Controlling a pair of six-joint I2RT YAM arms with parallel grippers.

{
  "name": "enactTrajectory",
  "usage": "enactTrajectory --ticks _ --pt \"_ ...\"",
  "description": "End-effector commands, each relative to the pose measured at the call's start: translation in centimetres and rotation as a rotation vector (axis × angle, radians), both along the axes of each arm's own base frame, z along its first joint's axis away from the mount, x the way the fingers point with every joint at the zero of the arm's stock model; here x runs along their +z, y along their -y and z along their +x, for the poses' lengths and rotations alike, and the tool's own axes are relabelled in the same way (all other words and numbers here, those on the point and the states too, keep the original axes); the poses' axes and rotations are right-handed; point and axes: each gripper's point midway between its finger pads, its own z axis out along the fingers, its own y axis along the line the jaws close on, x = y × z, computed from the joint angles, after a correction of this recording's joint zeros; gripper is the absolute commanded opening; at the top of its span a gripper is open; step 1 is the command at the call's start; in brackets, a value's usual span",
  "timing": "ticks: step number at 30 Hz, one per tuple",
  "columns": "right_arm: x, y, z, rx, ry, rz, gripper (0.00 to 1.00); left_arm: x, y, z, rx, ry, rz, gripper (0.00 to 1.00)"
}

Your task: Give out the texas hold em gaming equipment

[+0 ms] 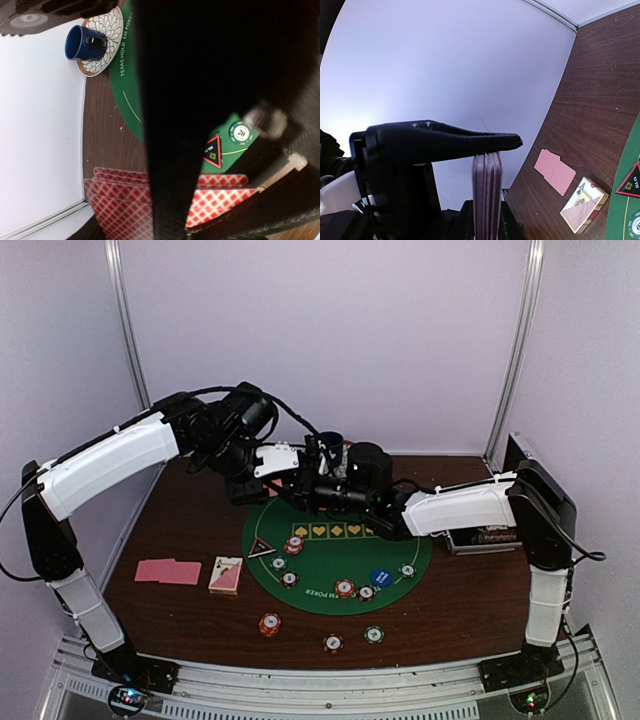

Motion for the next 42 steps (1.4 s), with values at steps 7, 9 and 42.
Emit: enactTrajectory --ticks 7,9,42 --pt "1.4 -0.4 -0.4 0.084 -0.107 0.063 0.2 -1.9 2.0 -4.9 -0.302 -0.115 0.07 0.47" --pt "1.3 -0.6 -0.5 0.098 -0.119 0.069 0.22 -2.2 1.9 -5.3 -0.313 -0.127 0.08 0.44" --pt "2.8 -0.7 1.2 0.157 -0.171 0.266 0.24 -0.7 3.5 -8.4 -0.321 -0.288 -0.021 0.31"
